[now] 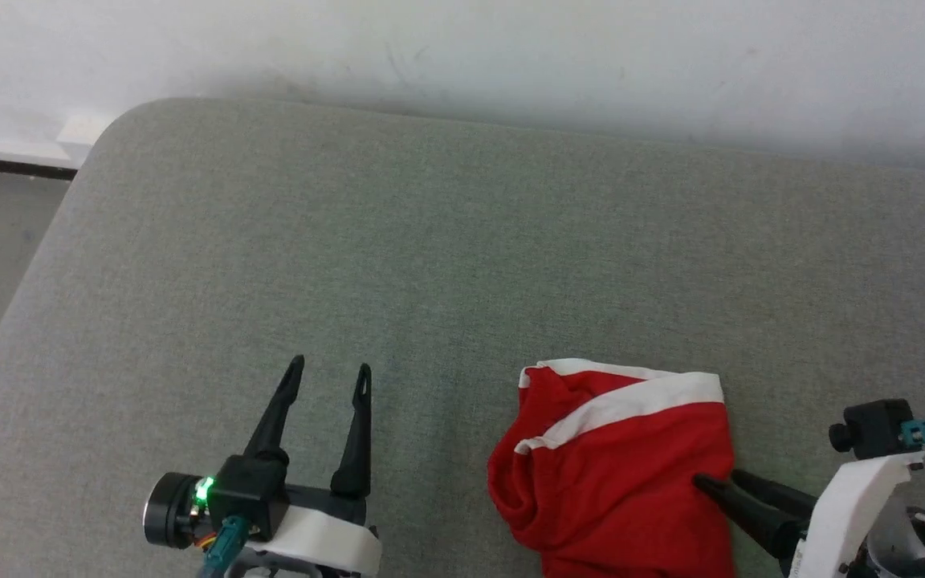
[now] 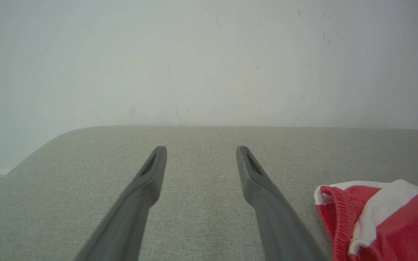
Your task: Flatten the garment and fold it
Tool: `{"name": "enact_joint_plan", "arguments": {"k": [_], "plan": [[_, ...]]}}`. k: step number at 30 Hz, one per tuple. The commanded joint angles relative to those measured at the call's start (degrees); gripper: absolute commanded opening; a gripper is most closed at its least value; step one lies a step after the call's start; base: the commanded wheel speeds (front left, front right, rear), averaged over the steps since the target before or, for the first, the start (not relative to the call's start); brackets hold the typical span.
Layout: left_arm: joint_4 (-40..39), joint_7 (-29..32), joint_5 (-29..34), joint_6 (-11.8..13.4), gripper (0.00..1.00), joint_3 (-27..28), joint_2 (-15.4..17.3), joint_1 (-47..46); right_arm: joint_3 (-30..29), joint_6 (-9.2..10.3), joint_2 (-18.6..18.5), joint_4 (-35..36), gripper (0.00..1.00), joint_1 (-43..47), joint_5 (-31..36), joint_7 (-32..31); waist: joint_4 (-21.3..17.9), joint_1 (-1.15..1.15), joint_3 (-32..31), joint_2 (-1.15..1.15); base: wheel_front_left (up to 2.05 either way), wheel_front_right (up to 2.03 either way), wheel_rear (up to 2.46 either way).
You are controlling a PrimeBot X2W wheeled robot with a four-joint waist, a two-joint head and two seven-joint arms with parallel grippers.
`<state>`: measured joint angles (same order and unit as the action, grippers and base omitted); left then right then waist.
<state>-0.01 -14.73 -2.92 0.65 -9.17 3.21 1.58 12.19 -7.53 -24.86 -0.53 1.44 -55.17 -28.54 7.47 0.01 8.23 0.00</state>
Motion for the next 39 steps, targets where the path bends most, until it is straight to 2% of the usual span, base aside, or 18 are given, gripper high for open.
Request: {"name": "enact_joint_plan", "arguments": {"k": [1,5,10,11,12,18,24,27,31,35,39], "plan": [[0.13,-0.27,0.32,0.48,1.0,-0.29,-0.19,-1.22,0.56,0.04,-0.15,-1.33,1.0,-1.41,-0.17,-1.11,1.61,-0.01,1.48,0.0,0.0,0.0,0.0],[0.3,-0.27,0.14,0.92,1.0,-0.78,-0.24,-1.64,2.33,0.04,1.57,-5.94,1.0,-3.78,-0.62,-5.21,2.69,-0.01,2.03,0.0,0.0,0.0,0.0],[0.45,-0.27,0.03,1.15,1.0,-0.88,-0.27,-1.78,5.6,0.04,3.3,-8.23,1.0,-5.79,0.3,-6.94,3.19,-0.01,2.07,0.0,0.0,0.0,0.0],[0.51,-0.27,0.03,1.18,1.0,-0.85,-0.27,-1.84,6.22,0.04,3.31,-8.71,0.76,-6.01,1.0,-6.93,3.18,-0.01,2.01,0.0,0.0,0.0,0.0],[0.57,-0.27,0.05,1.23,1.0,-0.81,-0.27,-1.92,6.92,0.04,3.2,-9.08,0.02,-6.27,1.89,-6.72,3.1,-0.01,1.88,0.0,0.0,0.0,0.0],[0.84,-0.27,0.82,0.38,1.0,-1.58,-0.19,-2.57,9.23,0.04,2.07,-10.49,0.0,-8.09,5.18,-3.6,1.02,-0.01,0.13,0.0,0.0,0.0,0.0],[0.39,-0.27,0.97,0.2,1.0,-2.47,-0.22,-3.37,13.49,0.04,-3.88,-8.61,0.0,-13.12,12.37,-2.53,-4.97,-0.01,-0.6,0.0,0.0,0.0,0.0],[-0.02,-0.27,0.97,0.35,1.0,-3.45,-0.25,-4.0,16.22,0.04,-8.13,-7.31,0.0,-16.96,15.82,-3.61,-8.83,-0.01,0.57,0.0,0.0,0.0,0.0],[-0.05,-0.27,1.17,0.35,1.0,-4.99,-0.28,-6.22,19.69,0.04,-16.32,-6.53,0.0,-22.59,19.71,-5.03,-13.19,-0.01,3.37,0.0,0.0,0.0,0.0],[0.14,-0.27,1.51,0.48,1.0,-6.07,-0.3,-9.13,21.94,0.04,-24.76,-8.05,0.0,-27.03,21.67,-4.5,-15.61,-0.01,6.95,0.0,0.0,0.0,0.0],[0.94,-0.27,1.7,0.5,1.0,-6.93,-0.31,-12.06,23.57,0.04,-30.9,-11.36,0.0,-30.13,21.31,-2.59,-16.53,-0.01,10.64,0.0,0.0,0.0,0.0]]}}
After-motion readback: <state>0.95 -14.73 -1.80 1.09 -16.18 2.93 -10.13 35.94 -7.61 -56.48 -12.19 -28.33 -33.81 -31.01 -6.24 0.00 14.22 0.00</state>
